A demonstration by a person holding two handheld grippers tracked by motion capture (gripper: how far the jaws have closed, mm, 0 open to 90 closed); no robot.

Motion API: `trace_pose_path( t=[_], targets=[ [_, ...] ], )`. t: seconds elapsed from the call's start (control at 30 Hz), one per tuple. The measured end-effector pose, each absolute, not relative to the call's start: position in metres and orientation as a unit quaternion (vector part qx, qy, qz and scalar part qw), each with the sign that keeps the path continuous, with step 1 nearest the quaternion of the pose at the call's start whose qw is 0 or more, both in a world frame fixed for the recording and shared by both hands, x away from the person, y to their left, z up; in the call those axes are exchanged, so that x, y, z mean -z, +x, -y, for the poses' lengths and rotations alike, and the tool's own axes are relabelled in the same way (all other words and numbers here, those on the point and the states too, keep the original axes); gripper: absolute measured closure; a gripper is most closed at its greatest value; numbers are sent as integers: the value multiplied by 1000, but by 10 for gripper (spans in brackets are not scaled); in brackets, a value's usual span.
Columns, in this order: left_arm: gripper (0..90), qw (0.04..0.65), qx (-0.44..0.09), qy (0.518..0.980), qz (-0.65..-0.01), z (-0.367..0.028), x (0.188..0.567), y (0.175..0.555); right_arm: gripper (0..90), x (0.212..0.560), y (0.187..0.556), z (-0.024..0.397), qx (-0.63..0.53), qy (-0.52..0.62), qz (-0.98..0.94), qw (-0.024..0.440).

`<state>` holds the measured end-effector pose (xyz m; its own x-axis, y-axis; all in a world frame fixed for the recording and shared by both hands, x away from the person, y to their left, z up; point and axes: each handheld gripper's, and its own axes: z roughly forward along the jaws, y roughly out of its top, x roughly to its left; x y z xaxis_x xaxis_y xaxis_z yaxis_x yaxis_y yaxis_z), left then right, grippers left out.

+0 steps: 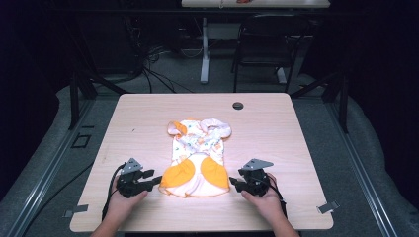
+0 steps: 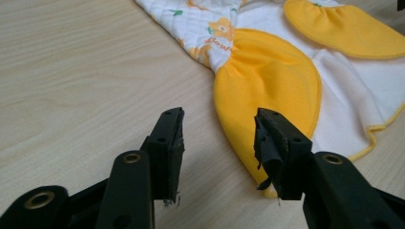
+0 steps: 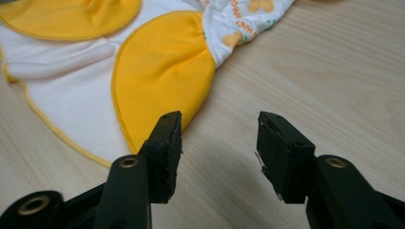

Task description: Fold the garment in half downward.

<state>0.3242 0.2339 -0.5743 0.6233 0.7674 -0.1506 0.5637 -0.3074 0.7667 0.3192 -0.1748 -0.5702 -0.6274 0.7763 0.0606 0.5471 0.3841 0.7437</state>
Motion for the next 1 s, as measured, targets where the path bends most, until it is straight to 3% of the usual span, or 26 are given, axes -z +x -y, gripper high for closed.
trace_pose_path(
  t=[0.27, 0.63, 0.77, 0.83, 0.9, 0.97, 1.0],
  targets=[
    [555, 411, -134, 800, -416, -233, 574, 325, 654, 570, 317, 172, -373, 405, -822, 145],
    [512, 409, -140, 807, -403, -219, 563, 337, 615, 557, 329, 161, -371, 387, -831, 147],
    [523, 408, -123, 807, -409, -211, 561, 350, 665, 553, 339, 152, -369, 375, -837, 149],
    [548, 409, -120, 806, -410, -206, 560, 357, 703, 552, 346, 147, -365, 372, -841, 143],
    [658, 407, -132, 810, -401, -200, 559, 362, 743, 552, 351, 141, -352, 362, -850, 152],
    [686, 403, -137, 813, -398, -193, 558, 367, 796, 551, 356, 136, -344, 359, -853, 158],
    [763, 395, -149, 816, -395, -188, 556, 371, 859, 551, 362, 132, -342, 358, -855, 152]
  ],
)
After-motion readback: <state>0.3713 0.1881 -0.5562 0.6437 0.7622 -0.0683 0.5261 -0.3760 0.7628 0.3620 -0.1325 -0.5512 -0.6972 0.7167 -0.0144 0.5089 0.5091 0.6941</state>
